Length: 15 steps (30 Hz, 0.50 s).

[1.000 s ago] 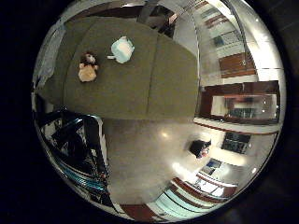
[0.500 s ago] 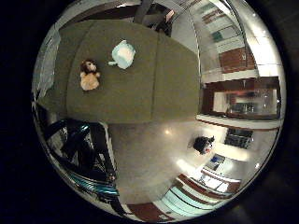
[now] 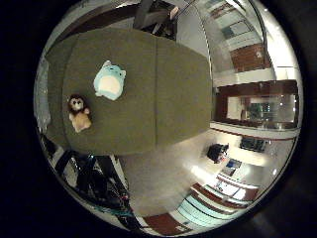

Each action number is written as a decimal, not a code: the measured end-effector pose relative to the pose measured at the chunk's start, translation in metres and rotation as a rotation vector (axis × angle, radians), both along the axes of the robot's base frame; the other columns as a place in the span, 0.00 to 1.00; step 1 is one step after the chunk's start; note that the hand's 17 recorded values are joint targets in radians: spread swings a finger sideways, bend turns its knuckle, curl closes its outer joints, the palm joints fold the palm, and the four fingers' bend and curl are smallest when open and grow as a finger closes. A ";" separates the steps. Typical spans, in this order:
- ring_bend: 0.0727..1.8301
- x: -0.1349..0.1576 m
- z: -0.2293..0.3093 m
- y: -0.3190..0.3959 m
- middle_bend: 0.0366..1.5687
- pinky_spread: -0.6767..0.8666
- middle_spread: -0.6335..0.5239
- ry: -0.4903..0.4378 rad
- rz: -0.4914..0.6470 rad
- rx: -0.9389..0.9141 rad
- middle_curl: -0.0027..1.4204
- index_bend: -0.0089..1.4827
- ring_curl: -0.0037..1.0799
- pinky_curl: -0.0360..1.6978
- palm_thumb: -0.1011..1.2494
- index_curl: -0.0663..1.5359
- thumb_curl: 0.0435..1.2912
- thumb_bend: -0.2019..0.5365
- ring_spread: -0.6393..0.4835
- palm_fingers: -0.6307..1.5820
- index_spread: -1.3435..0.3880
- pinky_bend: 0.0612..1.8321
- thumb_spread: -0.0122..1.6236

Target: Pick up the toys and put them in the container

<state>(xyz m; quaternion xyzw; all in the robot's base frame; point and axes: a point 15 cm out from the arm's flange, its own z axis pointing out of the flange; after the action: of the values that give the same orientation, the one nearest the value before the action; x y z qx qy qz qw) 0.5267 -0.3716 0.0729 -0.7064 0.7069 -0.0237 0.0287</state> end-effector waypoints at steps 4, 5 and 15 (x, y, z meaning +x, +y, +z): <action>0.10 0.001 -0.046 0.003 0.10 0.68 0.66 0.028 -0.011 0.017 0.21 0.12 0.25 0.12 0.41 0.23 0.19 0.24 0.76 0.33 0.56 0.24 0.67; 0.10 0.003 -0.055 0.003 0.10 0.68 0.66 0.024 -0.012 0.014 0.21 0.12 0.25 0.11 0.41 0.23 0.19 0.24 0.76 0.33 0.56 0.25 0.67; 0.11 0.006 -0.148 0.010 0.10 0.69 0.66 0.006 -0.026 -0.008 0.21 0.12 0.25 0.10 0.42 0.23 0.19 0.24 0.77 0.36 0.57 0.25 0.67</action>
<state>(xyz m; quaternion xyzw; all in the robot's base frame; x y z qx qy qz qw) 0.5324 -0.3619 -0.0756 -0.6973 0.7160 -0.0247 0.0232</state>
